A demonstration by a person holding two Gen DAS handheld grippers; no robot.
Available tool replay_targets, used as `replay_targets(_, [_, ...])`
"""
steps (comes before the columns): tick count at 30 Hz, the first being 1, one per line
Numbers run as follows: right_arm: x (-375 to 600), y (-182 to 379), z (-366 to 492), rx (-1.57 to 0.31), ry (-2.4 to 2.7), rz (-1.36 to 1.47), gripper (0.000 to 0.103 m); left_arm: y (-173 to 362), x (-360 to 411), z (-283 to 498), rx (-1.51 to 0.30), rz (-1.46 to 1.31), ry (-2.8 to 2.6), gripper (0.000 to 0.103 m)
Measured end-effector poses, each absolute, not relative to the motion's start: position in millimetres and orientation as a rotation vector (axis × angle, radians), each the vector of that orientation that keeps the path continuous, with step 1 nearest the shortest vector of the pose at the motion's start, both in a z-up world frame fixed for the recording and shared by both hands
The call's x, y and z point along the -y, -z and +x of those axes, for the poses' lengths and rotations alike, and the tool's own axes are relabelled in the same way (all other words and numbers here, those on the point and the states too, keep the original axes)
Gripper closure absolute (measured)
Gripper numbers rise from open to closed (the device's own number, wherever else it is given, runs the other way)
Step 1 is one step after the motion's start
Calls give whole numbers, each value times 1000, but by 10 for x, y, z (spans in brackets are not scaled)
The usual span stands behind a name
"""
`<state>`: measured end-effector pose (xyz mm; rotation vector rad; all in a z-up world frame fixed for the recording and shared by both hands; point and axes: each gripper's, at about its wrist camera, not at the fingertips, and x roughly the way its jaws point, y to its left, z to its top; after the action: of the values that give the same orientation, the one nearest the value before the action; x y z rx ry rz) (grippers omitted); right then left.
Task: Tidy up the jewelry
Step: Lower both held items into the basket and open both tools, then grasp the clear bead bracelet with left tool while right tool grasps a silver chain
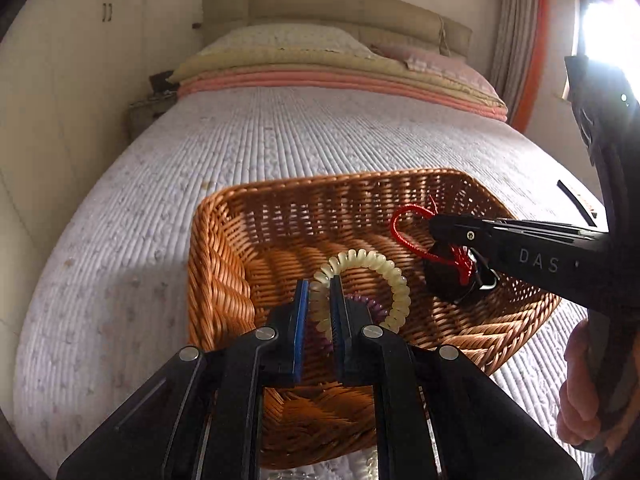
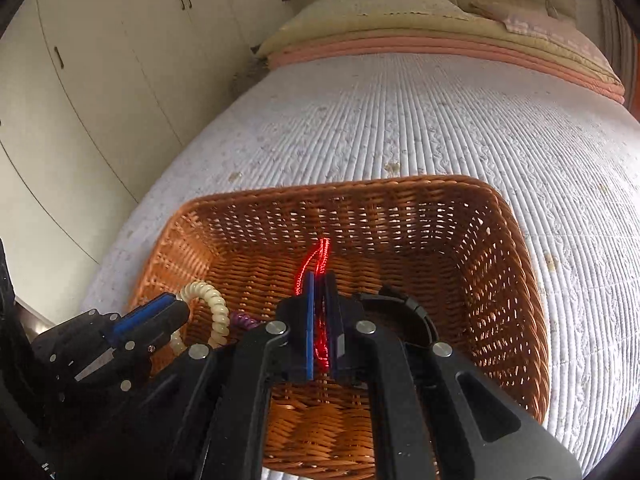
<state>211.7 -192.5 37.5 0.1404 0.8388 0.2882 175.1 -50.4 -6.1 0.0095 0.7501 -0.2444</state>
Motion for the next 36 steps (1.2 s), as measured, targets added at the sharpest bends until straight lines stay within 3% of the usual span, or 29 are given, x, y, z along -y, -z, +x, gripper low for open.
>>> replay_targets(5, [1974, -305, 2123, -841, -282, 166, 99, 112, 514, 1755, -758, 32, 240, 92])
replay_targets(6, [1983, -274, 2140, -843, -283, 172, 98, 106, 503, 1741, -755, 24, 249, 87])
replay_targets(7, [1987, -296, 2131, -841, -285, 178, 98, 101, 493, 1721, -753, 20, 256, 75])
replay_targets(11, [2055, -369, 2015, -824, -319, 196, 89, -81, 470, 1488, -679, 31, 279, 67])
replay_targets(14, [2111, -481, 1824, -775, -309, 178, 84, -278, 379, 1223, -619, -4, 303, 53])
replay_targets(17, [2213, -611, 1580, -740, -328, 201, 69, -465, 285, 938, -565, -26, 320, 52])
replay_targets(18, [2249, -643, 1490, -727, -335, 210, 58, -515, 250, 843, -550, -32, 324, 50])
replay_targets(19, [2300, -688, 1373, -710, -342, 219, 54, -570, 230, 751, -536, -40, 327, 48])
replay_targets(27, [2465, -760, 377, -626, -358, 188, 54, -720, -95, 95, -482, -113, 336, 47])
replay_targets(36, [2394, -262, -254, -658, -306, 116, 55, -268, -310, -80, -593, -197, 298, 47])
